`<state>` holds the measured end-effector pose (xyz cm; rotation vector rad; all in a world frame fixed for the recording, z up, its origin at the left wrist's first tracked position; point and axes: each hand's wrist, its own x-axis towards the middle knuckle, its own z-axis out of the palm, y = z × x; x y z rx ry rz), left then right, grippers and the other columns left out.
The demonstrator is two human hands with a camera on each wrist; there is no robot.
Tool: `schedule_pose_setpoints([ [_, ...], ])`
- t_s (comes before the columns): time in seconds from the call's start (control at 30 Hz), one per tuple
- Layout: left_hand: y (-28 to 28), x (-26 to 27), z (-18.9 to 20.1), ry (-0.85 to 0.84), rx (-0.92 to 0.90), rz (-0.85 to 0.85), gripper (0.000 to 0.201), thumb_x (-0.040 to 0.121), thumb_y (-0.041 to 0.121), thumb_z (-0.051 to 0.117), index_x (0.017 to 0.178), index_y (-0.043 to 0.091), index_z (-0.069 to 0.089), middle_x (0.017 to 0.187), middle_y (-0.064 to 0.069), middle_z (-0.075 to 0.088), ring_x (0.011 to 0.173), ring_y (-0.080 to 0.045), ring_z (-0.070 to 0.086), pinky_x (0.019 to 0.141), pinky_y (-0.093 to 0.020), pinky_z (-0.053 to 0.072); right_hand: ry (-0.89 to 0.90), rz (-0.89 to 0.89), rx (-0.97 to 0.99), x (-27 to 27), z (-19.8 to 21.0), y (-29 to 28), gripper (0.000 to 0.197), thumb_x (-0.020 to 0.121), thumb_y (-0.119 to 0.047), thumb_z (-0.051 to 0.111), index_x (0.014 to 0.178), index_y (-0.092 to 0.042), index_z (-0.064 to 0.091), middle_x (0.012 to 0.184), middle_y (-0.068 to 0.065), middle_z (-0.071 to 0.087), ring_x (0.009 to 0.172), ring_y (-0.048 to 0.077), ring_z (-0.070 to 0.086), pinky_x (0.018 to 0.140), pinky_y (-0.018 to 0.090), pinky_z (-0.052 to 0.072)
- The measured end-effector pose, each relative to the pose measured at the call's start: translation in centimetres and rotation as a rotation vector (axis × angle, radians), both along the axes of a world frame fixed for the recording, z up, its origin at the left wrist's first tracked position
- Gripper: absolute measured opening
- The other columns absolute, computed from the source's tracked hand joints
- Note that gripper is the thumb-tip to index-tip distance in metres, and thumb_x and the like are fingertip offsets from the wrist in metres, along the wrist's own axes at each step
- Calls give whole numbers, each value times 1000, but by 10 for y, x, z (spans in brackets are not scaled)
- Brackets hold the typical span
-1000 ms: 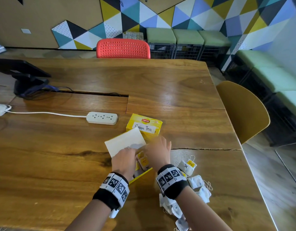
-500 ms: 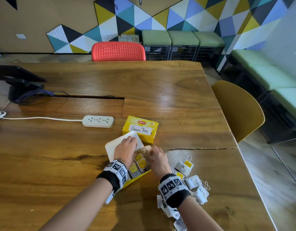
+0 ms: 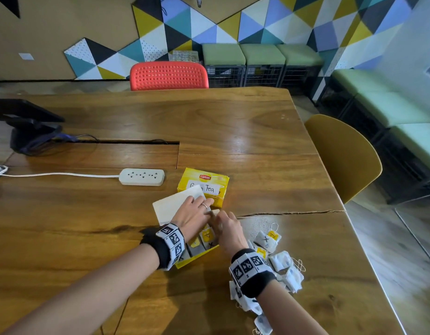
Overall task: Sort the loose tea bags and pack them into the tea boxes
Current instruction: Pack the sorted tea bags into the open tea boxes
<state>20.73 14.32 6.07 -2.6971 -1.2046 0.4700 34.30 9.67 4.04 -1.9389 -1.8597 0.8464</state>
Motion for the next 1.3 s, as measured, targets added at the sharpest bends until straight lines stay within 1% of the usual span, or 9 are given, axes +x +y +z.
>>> schedule_pose_setpoints([
  [0.17, -3, 9, 2, 227, 54, -115, 33, 100, 22, 38, 128, 16, 55, 146, -8, 27, 128, -26, 31, 95, -36, 32, 3, 9, 10, 0, -2, 0, 26, 83, 5, 58, 107, -5, 53, 108, 14, 52, 95, 37, 56, 77, 37, 42],
  [0.43, 5, 11, 4, 141, -42, -127, 36, 96, 1, 36, 126, 1, 56, 147, -15, 31, 130, -33, 34, 100, -38, 34, 0, -8, 27, -1, -7, -3, 27, 81, 7, 58, 103, -7, 51, 103, 12, 51, 89, 37, 55, 72, 37, 40],
  [0.5, 8, 9, 8, 77, -64, -126, 33, 93, 1, 41, 118, 4, 62, 141, -12, 41, 126, -31, 41, 95, -36, 40, 2, -9, 27, -1, -7, -2, 26, 82, 6, 57, 103, -8, 51, 104, 12, 51, 90, 37, 55, 71, 36, 39],
  [0.63, 16, -4, 7, -205, -234, -6, 27, 90, -5, 45, 97, 16, 61, 109, -2, 52, 107, -25, 58, 85, -34, 50, 9, -14, 7, 0, -6, -1, 24, 84, 5, 56, 104, -7, 51, 106, 12, 50, 93, 36, 55, 75, 38, 43],
  [0.8, 15, -13, 14, -400, -276, 286, 33, 89, 1, 54, 112, 20, 69, 116, -5, 61, 102, -27, 62, 87, -37, 51, 22, -16, -2, 1, -5, -1, 27, 84, 2, 58, 110, -6, 54, 108, 15, 51, 94, 36, 55, 77, 38, 43],
  [1.03, 13, -20, 38, -775, -183, 460, 18, 89, 10, 61, 96, 19, 75, 95, 2, 70, 86, -17, 65, 77, -31, 54, 26, -22, -13, 3, -4, -1, 20, 85, 2, 57, 104, -4, 54, 105, 13, 51, 90, 32, 51, 74, 34, 39],
  [1.13, 5, -18, 49, -949, -295, 501, 15, 88, 9, 64, 92, 18, 75, 88, 9, 68, 78, -7, 64, 78, -22, 51, 37, -44, 6, 5, -9, -1, 15, 88, 1, 54, 101, -6, 56, 103, 12, 52, 87, 31, 51, 69, 29, 33],
  [1.23, -7, -12, 41, -891, -473, 532, 16, 87, 7, 64, 95, 18, 73, 83, 11, 63, 73, -2, 59, 68, -11, 46, 43, -47, 11, 5, -11, -1, 15, 88, 0, 55, 101, -6, 56, 103, 13, 53, 91, 34, 54, 67, 29, 31],
  [1.3, -12, -7, 25, -779, -544, 585, 23, 87, 5, 64, 106, 17, 69, 93, 4, 66, 82, -8, 61, 71, -13, 47, 48, -44, 20, 5, -9, -1, 13, 88, 0, 55, 101, -3, 57, 104, 15, 55, 92, 35, 54, 67, 29, 31],
])
